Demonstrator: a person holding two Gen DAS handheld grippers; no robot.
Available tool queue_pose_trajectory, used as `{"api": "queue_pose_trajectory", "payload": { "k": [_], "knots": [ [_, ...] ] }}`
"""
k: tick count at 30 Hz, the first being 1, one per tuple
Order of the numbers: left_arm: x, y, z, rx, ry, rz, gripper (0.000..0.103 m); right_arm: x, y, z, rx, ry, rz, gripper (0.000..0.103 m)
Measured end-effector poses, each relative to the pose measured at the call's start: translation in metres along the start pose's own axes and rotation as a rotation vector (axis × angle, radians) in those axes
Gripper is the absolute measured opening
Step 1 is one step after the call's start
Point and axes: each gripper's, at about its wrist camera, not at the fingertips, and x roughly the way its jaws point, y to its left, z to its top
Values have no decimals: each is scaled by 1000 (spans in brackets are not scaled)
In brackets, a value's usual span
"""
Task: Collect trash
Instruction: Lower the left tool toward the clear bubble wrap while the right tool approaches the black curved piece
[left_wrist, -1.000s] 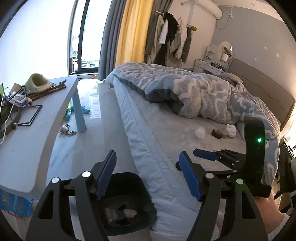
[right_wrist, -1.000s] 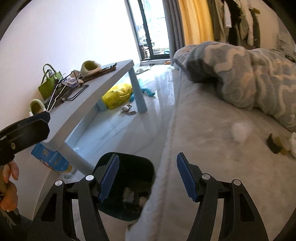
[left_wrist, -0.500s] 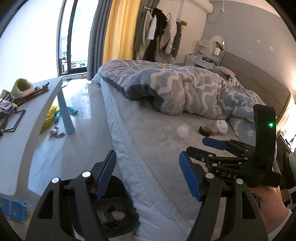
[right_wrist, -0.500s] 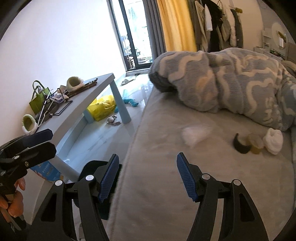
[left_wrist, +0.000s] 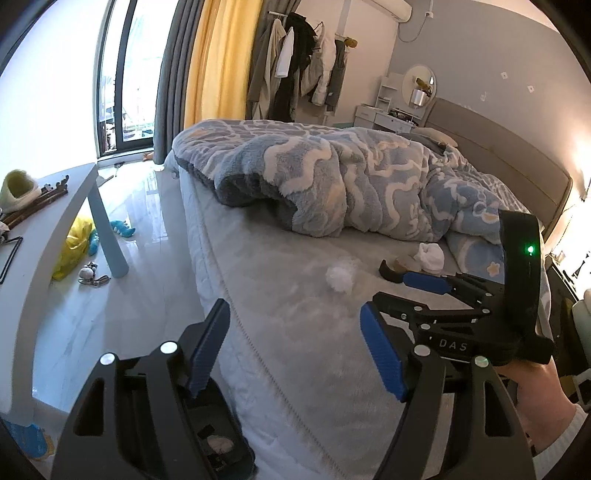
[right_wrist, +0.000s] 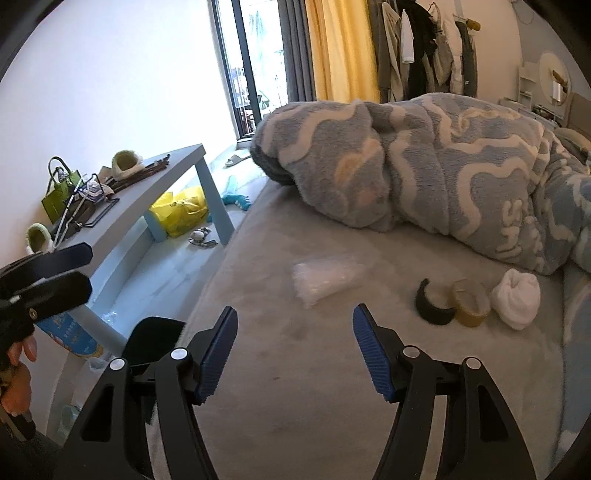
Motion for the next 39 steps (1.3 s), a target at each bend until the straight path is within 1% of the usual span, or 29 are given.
{"api": "queue_pose_trajectory", "payload": {
  "k": [1, 3, 12, 15, 22, 30, 36, 39],
  "knots": [
    [2, -1, 1, -2, -2, 5, 76, 1, -4, 1, 3, 1, -1, 66],
    [10, -1, 4, -12, 2, 2, 76, 3, -12, 3, 1, 5, -4, 62],
    [44, -6, 13, -6, 27, -4, 77, 15, -53, 6, -11, 32, -29, 60],
    [54, -7, 14, 1, 38, -3, 77, 22, -66, 7, -12, 39, -24, 58],
    [83, -15, 17, 28, 78, -18, 77, 35, -85, 8, -32, 61, -18, 56],
    [108, -25, 18, 44, 101, -29, 77, 48, -108, 6, -34, 79, -8, 56],
    [125, -27, 19, 40, 112, -24, 77, 61, -118, 6, -12, 95, 26, 56],
    [132, -28, 21, 37, 116, -28, 77, 68, -119, 6, -16, 107, 26, 55]
  ]
}}
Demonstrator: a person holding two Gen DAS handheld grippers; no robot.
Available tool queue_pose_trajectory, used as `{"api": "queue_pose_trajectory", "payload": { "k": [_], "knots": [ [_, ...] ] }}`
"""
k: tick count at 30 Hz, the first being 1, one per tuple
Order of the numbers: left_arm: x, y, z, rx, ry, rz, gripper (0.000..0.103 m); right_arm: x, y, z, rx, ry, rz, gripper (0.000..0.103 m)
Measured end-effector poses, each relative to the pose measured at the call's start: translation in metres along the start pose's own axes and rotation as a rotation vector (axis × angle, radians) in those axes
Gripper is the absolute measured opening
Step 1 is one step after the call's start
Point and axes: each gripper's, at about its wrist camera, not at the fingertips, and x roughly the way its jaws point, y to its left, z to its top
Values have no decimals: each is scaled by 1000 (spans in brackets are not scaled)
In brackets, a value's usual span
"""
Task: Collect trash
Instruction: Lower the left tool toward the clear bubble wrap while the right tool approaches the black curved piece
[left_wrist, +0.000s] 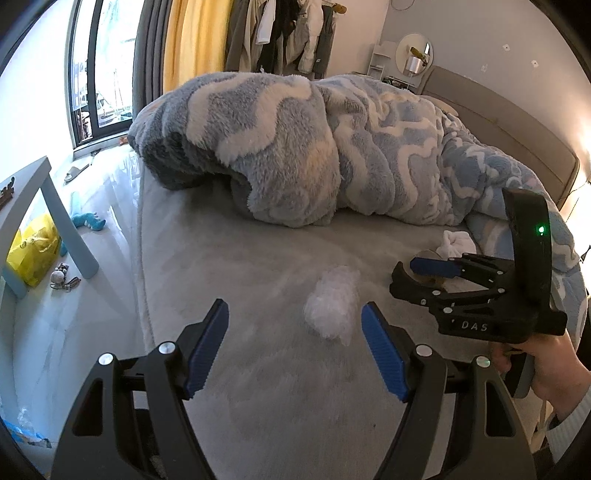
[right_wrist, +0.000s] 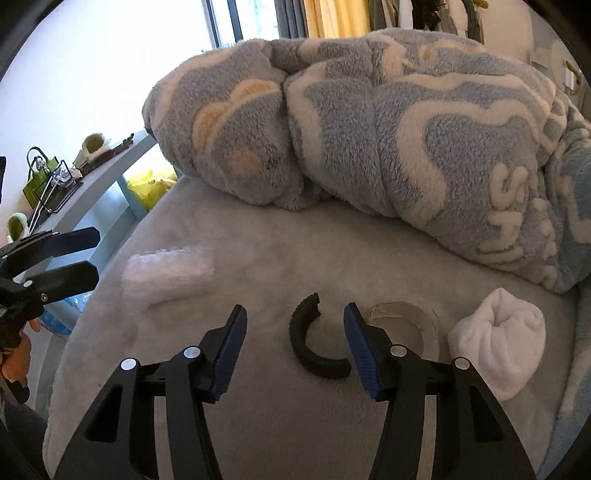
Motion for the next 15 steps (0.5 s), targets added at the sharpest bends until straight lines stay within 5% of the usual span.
{"api": "queue_pose_trajectory", "payload": {
  "k": [15],
  "knots": [
    [34, -3, 4, -6, 32, -16, 77, 17, -8, 6, -36, 24, 32, 29]
  ]
}}
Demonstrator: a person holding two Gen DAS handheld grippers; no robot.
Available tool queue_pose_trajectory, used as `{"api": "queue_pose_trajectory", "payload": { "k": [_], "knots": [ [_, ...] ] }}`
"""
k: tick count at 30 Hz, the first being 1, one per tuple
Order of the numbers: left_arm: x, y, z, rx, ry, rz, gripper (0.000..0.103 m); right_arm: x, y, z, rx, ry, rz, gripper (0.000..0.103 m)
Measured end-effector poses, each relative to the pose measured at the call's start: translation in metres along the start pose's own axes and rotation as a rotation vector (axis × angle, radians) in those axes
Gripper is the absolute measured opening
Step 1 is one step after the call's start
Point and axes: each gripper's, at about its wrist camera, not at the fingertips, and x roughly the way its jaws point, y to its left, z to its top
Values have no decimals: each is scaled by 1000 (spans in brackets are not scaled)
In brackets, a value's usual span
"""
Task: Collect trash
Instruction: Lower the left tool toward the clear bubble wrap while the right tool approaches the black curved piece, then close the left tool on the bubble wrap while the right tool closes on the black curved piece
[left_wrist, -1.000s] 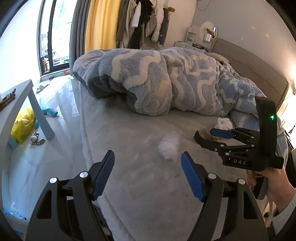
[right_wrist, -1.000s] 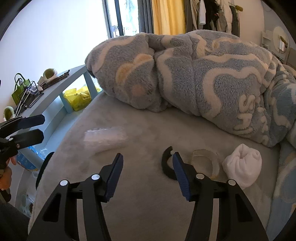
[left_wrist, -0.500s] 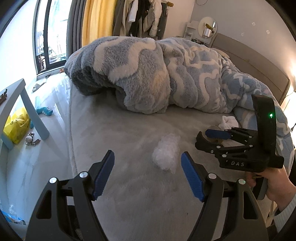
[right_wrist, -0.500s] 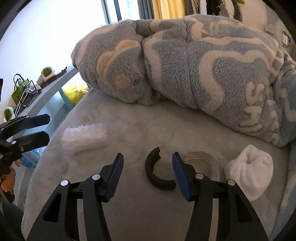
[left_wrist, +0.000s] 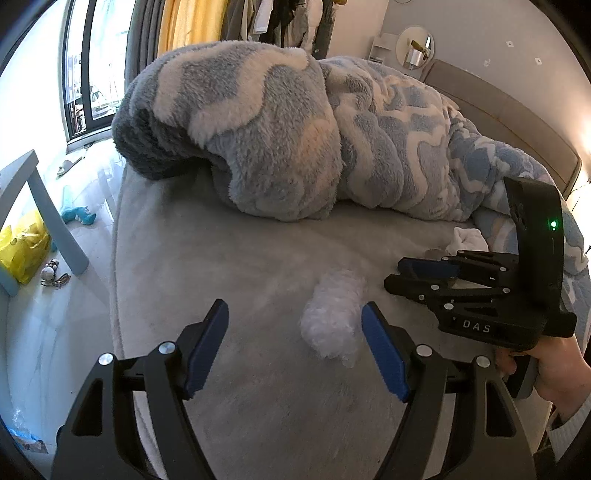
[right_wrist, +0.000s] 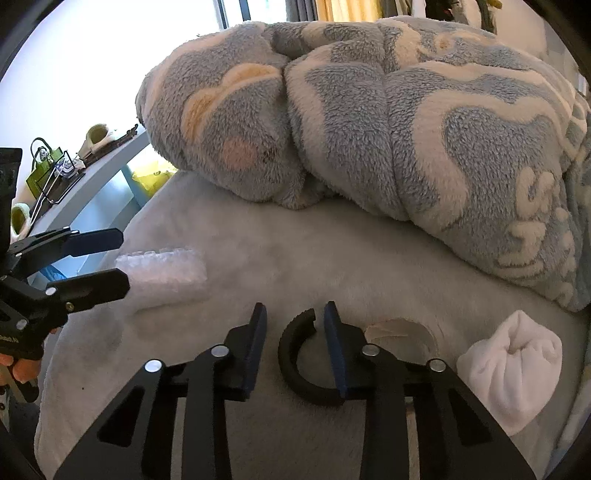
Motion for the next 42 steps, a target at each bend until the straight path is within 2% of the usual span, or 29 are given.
{"api": "queue_pose_trajectory", "payload": {
  "k": [5, 15, 20, 23, 25, 28, 42],
  "knots": [
    [5, -5, 1, 3, -1, -14, 77, 3, -2, 1, -5, 3, 14, 20],
    [9, -13, 5, 15, -14, -53, 77, -1, -8, 1, 12, -13, 37, 18],
    [17, -17, 4, 27, 8, -45, 75, -4, -12, 1, 26, -24, 47, 18],
    [21, -20, 3, 36, 16, -44, 65, -6, -14, -1, 32, -25, 50, 18],
    [24, -22, 2, 42, 23, -43, 53, -6, -14, -1, 32, -26, 49, 18],
    [24, -24, 1, 54, 28, -51, 43, -7, -14, -1, 31, -29, 49, 17],
    [-2, -20, 1, 49, -3, -40, 40, -16, -1, 6, 23, -39, 48, 11]
  ]
}}
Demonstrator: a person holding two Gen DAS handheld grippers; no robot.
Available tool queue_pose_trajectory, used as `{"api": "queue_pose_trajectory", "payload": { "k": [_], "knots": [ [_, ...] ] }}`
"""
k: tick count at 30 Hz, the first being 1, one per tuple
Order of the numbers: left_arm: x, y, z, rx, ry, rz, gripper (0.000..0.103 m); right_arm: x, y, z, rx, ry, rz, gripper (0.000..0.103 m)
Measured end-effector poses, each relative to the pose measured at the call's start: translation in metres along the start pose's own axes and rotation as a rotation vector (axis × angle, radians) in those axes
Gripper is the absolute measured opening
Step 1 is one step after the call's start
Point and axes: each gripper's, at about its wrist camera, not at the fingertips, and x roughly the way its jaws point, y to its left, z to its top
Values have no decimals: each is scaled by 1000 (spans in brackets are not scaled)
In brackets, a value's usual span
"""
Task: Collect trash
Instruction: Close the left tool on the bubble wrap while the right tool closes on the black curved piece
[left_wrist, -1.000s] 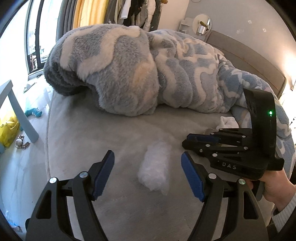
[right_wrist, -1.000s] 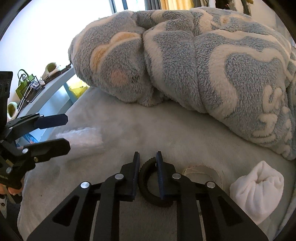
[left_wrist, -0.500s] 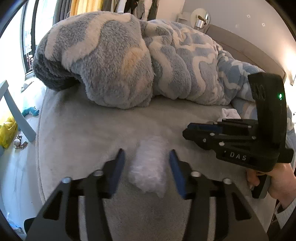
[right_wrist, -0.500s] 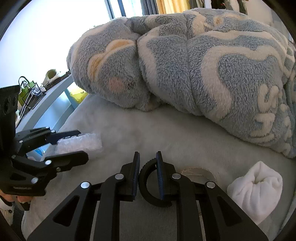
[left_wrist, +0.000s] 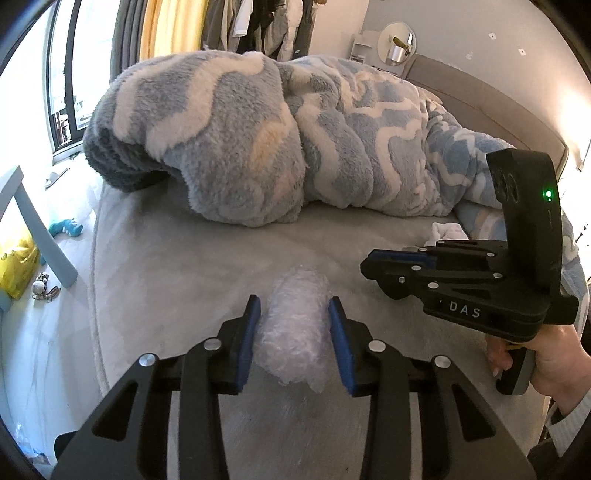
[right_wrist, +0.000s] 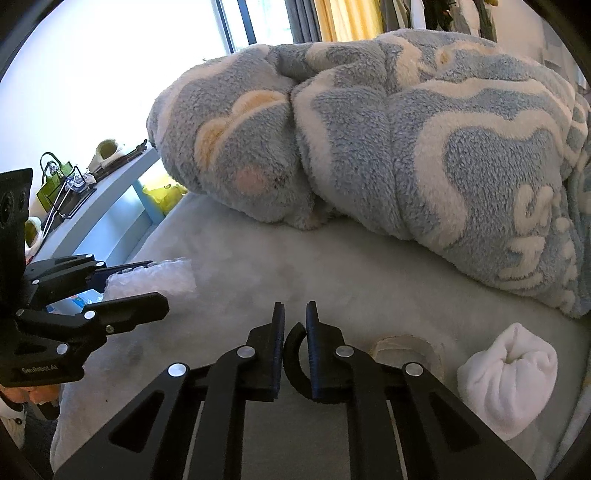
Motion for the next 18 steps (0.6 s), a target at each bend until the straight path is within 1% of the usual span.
{"api": "queue_pose_trajectory", "payload": {
  "k": [3, 5, 11, 18],
  "knots": [
    [-8, 2, -1, -1, -3, 4, 40, -1, 9, 2, -7, -3, -1, 9],
    [-14, 4, -2, -5, -8, 5, 40, -1, 16, 3, -19, -4, -15, 8],
    [-30, 11, -9, -32, -14, -2, 40, -3, 31, -2, -30, 5, -51, 6],
    [-55, 13, -18, -21, -27, 3, 40, -18, 59, 3, -31, -38, -61, 6]
  ]
}}
